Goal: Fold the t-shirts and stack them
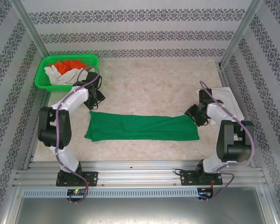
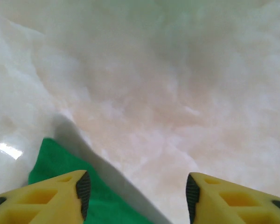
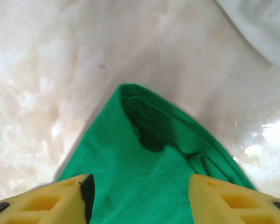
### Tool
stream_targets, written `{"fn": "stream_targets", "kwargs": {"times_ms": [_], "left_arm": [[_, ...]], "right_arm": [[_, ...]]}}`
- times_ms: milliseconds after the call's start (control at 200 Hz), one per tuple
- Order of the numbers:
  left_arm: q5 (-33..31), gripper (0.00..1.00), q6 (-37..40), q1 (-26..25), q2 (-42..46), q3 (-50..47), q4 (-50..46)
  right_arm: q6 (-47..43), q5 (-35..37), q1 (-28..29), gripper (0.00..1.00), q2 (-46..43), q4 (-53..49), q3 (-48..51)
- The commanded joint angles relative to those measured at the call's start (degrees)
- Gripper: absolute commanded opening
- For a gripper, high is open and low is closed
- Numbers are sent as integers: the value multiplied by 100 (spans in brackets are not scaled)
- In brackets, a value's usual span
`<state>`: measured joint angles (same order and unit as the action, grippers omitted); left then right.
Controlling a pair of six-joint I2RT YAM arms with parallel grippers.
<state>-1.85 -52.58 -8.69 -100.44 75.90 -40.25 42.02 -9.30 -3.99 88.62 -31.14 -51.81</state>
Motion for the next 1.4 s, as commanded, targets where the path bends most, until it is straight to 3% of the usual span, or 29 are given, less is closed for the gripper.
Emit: {"fn": "stream_targets", "kwargs": {"times_ms": [0,225,330,495,570,814,929,1109,1269,1394], "left_arm": [[-264,61,-354,-100,629,-681,-593],[104,61,-1388,-233,1848,-1896,-1163],[591,59,-2004,-255,2145,-2299,-1432],[1264,53,-2957,-279,2647,-3100,-781],[1276,53,-3265,-372,2769,-3337,-653],[836,48,-3175,-395,2709,-3835,243],[799,38,-2841,-239,2432,-3650,525],[763,15,-2565,-153,2160,-3293,211],[768,6,-2564,-151,2449,-3292,-210],[772,5,-2523,-140,2715,-3356,-392]], "right_arm": [[-98,94,28,57,-137,46,-114],[-28,147,200,58,-9,98,-149],[-10,170,275,59,121,99,-251],[-42,174,395,59,367,47,-489],[-87,165,447,59,460,-21,-614],[-221,151,522,59,535,-129,-726],[-220,122,522,59,477,-132,-708],[-203,139,539,59,419,-172,-746],[-131,200,540,60,378,-135,-697],[-46,196,574,60,375,-77,-633]]}}
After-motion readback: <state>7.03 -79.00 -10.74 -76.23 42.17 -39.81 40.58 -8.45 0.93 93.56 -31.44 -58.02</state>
